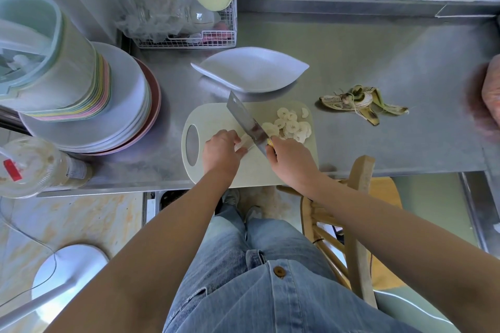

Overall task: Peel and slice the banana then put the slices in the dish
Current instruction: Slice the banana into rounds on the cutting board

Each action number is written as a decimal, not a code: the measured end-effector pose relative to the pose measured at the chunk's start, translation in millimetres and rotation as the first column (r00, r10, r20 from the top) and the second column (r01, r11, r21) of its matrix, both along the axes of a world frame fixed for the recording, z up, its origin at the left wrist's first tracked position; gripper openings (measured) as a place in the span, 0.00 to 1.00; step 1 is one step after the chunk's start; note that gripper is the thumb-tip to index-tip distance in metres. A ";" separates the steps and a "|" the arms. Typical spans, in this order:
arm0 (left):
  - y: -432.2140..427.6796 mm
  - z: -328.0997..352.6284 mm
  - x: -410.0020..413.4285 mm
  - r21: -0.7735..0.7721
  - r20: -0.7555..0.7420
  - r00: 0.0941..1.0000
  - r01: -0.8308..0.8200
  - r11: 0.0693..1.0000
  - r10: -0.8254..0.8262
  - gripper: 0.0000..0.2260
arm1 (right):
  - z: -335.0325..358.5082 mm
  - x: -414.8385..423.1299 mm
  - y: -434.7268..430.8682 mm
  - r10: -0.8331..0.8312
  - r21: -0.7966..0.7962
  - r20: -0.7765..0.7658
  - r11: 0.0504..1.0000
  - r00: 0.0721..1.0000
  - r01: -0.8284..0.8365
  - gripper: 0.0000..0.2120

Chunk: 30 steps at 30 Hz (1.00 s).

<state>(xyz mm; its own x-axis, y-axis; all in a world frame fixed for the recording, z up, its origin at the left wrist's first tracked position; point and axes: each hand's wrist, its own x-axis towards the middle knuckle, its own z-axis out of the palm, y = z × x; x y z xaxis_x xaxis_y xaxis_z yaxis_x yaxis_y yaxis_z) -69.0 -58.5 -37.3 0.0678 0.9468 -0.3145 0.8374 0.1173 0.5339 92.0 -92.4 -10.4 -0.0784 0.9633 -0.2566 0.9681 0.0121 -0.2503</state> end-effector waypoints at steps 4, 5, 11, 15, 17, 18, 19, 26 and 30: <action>-1.1 0.8 0.0 -0.004 0.027 0.999 -0.021 1.000 0.021 0.09 | -6.9 -4.8 1.2 0.011 -0.042 0.019 0.999 1.000 -0.010 0.13; -1.3 1.2 0.1 -0.003 0.029 0.999 -0.022 1.000 0.022 0.09 | -8.2 -5.7 1.1 0.008 -0.048 0.020 0.999 1.000 -0.007 0.13; -5.6 2.9 -2.3 0.031 0.043 0.999 -0.021 0.999 0.020 0.11 | -10.5 -5.1 -1.2 -0.015 -0.045 -0.011 0.999 1.000 0.015 0.13; -10.2 2.1 -4.0 0.039 0.049 0.998 -0.040 0.998 0.038 0.16 | -2.0 0.4 -0.2 -0.027 0.004 -0.051 1.000 0.998 0.027 0.12; -11.2 0.7 -4.3 0.037 0.039 0.999 -0.032 0.999 0.031 0.14 | 2.6 2.9 0.5 -0.032 0.008 -0.074 0.999 0.997 0.032 0.11; -11.4 0.6 -4.4 0.035 0.039 0.999 -0.031 0.999 0.030 0.13 | 4.3 3.7 0.7 -0.032 0.007 -0.081 0.999 0.996 0.032 0.12; -11.5 0.7 -4.2 0.034 0.040 0.999 -0.031 0.999 0.030 0.12 | 5.6 4.2 0.5 -0.030 0.003 -0.087 1.000 0.996 0.030 0.12; -11.0 1.6 -3.3 0.040 0.022 0.999 -0.030 0.999 0.029 0.11 | 10.2 4.6 -2.0 -0.029 -0.025 -0.099 0.999 0.995 0.027 0.12; -10.0 1.2 -2.9 0.037 0.017 1.000 -0.027 0.999 0.026 0.10 | 10.3 4.4 -1.8 0.005 -0.023 -0.057 1.000 0.998 -0.007 0.11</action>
<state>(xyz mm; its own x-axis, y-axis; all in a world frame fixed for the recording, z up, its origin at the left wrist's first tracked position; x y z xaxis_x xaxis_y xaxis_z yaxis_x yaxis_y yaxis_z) -72.0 -68.6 -36.1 0.0478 0.9593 -0.2782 0.8251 0.1191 0.5523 96.4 -94.2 -0.1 -0.0991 0.9566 -0.2739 0.9522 0.0113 -0.3052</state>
